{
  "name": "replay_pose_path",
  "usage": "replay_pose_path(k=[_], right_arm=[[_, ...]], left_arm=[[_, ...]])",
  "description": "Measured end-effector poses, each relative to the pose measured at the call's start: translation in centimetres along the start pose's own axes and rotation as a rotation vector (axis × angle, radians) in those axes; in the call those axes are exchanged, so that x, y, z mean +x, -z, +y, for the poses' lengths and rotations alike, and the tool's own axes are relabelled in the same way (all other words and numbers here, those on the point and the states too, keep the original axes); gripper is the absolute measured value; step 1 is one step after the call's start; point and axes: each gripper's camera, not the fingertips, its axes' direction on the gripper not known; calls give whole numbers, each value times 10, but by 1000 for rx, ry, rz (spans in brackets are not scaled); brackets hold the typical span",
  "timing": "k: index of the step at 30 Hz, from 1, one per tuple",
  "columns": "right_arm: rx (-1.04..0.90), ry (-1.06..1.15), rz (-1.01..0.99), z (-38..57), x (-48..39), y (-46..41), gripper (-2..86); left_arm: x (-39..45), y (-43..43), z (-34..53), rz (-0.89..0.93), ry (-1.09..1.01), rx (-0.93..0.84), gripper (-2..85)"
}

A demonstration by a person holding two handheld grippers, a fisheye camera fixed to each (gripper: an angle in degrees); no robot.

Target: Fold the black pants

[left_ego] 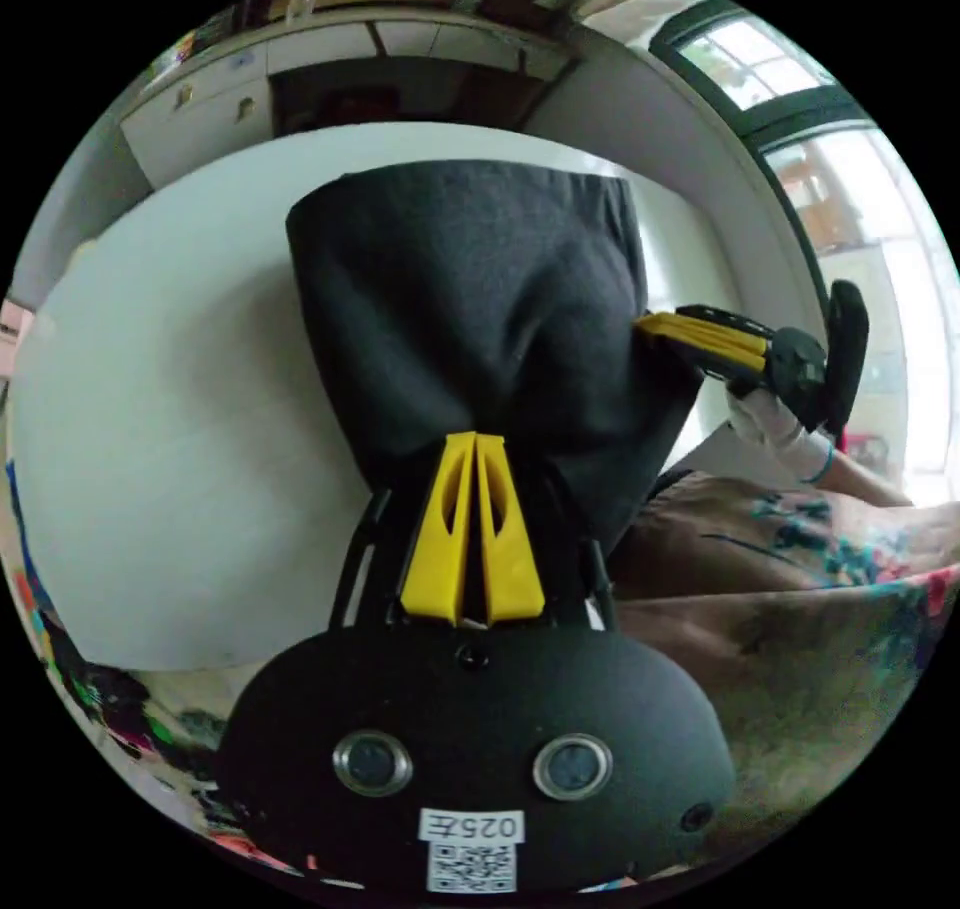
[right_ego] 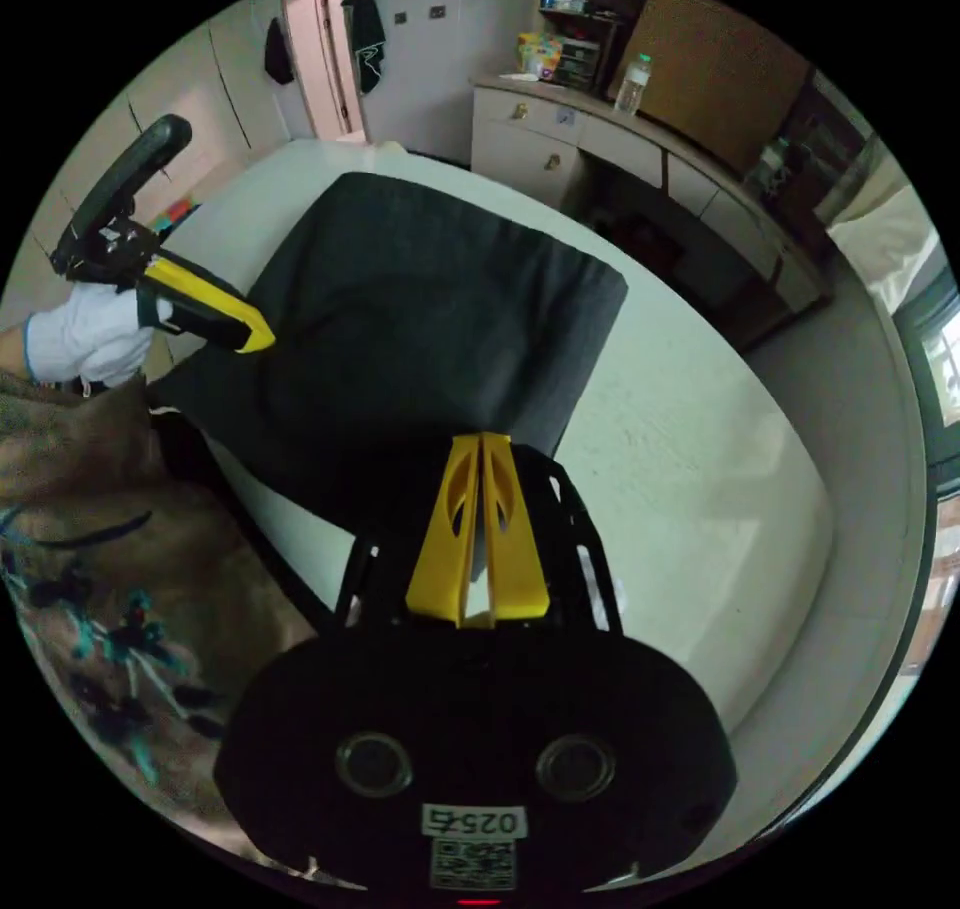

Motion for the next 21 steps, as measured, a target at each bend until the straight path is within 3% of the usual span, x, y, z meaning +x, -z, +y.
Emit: replay_pose_path(k=[2, 5, 7, 9, 12, 13, 16, 18, 21], right_arm=[[-91, -8, -31, -18, 9, 17, -10], [64, -82, -66, -38, 35, 49, -10], [72, -141, -110, -58, 55, 45, -10], [45, -187, -106, -75, 70, 25, -10], [-107, -168, -99, -86, 83, -33, -10], [-44, -202, -119, -84, 90, -34, -10], [-92, -308, -211, -89, 110, -35, -10], [-82, -337, -271, -83, 117, -24, -10], [15, -324, -365, -57, 113, 3, -10]], left_arm=[[-2, 20, -6, 0, 108, -54, -9], [6, 68, -17, -47, 100, 175, -9], [-4, 76, -38, -21, 173, 216, -9], [-13, 66, -63, -50, 203, 188, -9], [-26, 18, -95, -117, 187, 1, -9], [-28, 15, -98, -117, 192, 16, -9], [-32, 24, -102, -85, 275, -37, -9], [-18, 37, -90, -138, 218, -15, -9], [5, 50, -54, 23, 99, -14, -9]])
